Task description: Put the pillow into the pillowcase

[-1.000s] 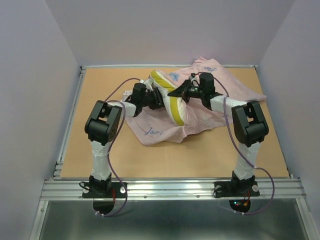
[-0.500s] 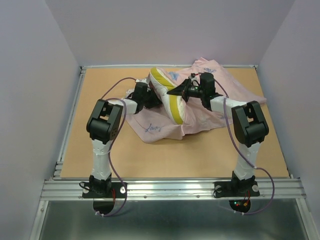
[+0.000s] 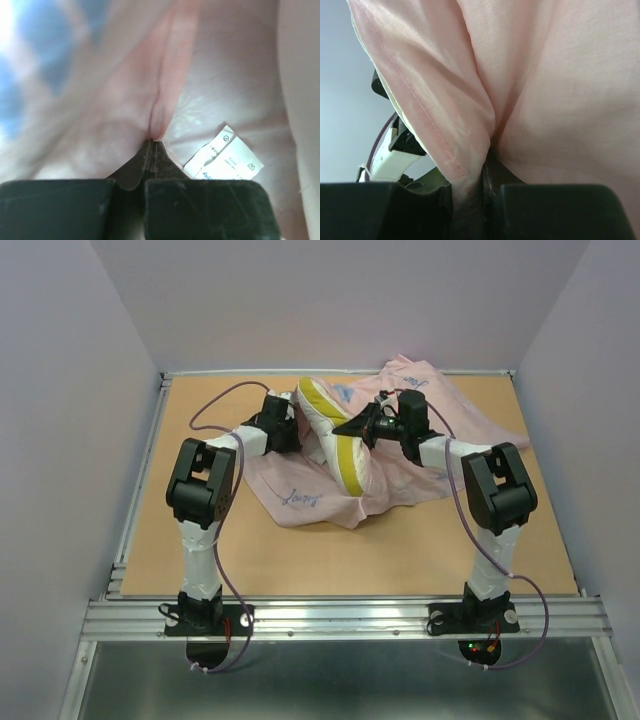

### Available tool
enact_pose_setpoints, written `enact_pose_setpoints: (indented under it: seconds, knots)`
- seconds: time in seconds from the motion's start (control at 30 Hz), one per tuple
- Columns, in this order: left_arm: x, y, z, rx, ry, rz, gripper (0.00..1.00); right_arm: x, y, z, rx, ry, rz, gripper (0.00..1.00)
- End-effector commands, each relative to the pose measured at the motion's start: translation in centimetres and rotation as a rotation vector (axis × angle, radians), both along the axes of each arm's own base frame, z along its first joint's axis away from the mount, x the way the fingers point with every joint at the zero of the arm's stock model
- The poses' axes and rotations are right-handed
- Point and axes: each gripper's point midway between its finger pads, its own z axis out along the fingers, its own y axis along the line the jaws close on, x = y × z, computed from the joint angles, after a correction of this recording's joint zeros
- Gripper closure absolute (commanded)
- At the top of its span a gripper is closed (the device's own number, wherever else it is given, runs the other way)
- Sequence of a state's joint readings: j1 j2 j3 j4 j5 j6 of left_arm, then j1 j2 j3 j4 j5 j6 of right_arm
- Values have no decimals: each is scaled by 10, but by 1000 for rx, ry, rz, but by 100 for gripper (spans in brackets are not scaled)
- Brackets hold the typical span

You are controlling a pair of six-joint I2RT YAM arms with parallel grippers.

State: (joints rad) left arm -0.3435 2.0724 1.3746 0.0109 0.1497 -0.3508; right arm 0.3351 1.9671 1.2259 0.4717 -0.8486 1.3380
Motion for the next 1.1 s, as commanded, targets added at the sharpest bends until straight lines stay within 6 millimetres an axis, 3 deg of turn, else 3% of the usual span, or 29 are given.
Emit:
enact_pose_setpoints:
  seconds: [0.0, 0.17, 0.3, 0.4, 0.6, 0.77, 0.9, 0.97, 1.0, 1.07]
  knots:
    - [-19, 47, -3, 190, 66, -1, 100, -13, 0, 17, 15, -84, 35, 99]
    - [-12, 45, 42, 174, -49, -35, 100, -11, -1, -7, -28, -81, 31, 99]
    - [-17, 63, 47, 225, -39, -26, 100, -8, -4, -31, -85, -90, 24, 99]
    - [-22, 77, 39, 260, -24, -23, 100, -6, -6, -60, -141, -84, 16, 99]
    - [-22, 48, 19, 133, 15, -92, 100, -6, -6, -103, -175, -24, 21, 100]
    - [-15, 34, 24, 81, -12, -117, 100, -7, -8, -127, -206, 29, 1, 100]
    - [-17, 21, 40, 31, -60, -179, 100, -9, -7, -141, -227, 60, -8, 99]
    - [-17, 18, 47, 14, -89, -196, 92, -11, -5, -145, -225, 80, -5, 99]
    - [-19, 18, 52, 6, -105, -202, 80, -13, -4, -150, -221, 102, -1, 99]
    - [-18, 16, 60, 2, -139, -214, 68, -15, -3, -151, -215, 110, 10, 99]
